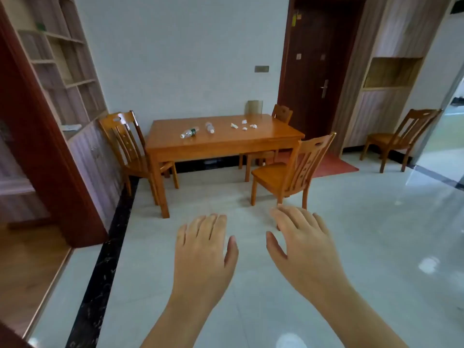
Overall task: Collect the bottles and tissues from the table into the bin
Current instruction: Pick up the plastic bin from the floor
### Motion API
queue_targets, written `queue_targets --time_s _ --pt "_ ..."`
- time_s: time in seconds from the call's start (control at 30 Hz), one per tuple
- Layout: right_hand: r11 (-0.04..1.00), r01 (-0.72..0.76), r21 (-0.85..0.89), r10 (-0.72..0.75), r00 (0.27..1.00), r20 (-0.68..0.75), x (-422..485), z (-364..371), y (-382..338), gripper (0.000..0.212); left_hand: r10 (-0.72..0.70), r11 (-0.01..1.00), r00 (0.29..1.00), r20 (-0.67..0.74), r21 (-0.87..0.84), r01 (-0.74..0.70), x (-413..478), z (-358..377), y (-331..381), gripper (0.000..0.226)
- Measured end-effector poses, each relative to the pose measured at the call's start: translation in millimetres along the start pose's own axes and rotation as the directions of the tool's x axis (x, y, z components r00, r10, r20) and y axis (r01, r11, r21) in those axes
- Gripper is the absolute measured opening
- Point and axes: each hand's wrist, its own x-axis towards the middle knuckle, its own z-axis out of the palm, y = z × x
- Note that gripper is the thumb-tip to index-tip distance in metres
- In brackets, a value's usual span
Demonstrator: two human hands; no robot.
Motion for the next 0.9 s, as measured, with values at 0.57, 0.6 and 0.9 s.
queue_targets --time_s 0.57,0.6,0.9 --pt "0.994 -0.015 0.112 0.002 0.994 0.112 180.3 221.7 131.6 0.033 -0.160 0.987 0.971 0.176 0.044 0.154 179.5 218.3 -71.0 0.043" --pt "0.994 -0.014 0.111 0.000 0.992 0.125 190.4 234.2 134.6 0.034 -0.170 0.985 0.969 0.182 0.039 0.165 188.7 229.6 -77.9 0.044" --pt "0.995 -0.015 0.099 -0.005 0.979 0.203 314.3 387.1 138.8 0.035 -0.231 0.970 0.957 0.178 -0.035 0.241 292.3 351.6 -188.5 0.035"
